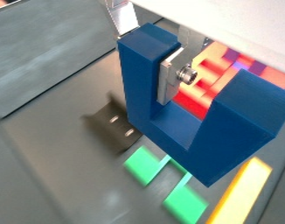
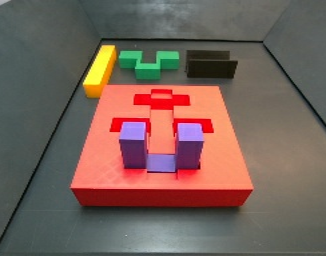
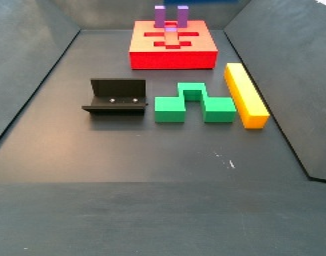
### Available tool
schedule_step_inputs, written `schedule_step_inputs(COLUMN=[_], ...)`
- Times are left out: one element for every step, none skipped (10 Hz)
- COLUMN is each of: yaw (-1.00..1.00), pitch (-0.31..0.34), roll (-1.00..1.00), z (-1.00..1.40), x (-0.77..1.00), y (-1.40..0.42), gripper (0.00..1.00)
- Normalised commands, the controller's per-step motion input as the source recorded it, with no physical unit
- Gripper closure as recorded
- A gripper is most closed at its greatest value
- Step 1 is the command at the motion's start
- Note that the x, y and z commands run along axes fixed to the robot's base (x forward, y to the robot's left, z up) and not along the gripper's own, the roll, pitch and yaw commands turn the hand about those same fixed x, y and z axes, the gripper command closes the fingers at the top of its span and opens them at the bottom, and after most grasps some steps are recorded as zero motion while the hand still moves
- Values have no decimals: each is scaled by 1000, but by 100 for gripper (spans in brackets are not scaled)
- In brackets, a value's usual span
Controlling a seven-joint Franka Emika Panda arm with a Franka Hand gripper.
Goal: Pick up the blue object. Move up. Move to above the board. Insert the blue object.
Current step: Move to above the board.
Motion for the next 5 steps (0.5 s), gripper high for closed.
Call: schedule_step_inputs(yaw=[-18, -3, 2, 4, 5], pitch=[16, 12, 15, 16, 12], roll=[-6, -13, -8, -7, -14], z=[161, 166, 171, 174, 178], x=[-154, -151, -151, -151, -153], y=[-1400, -1400, -1400, -1400, -1400], gripper=[100, 100, 100, 100, 100])
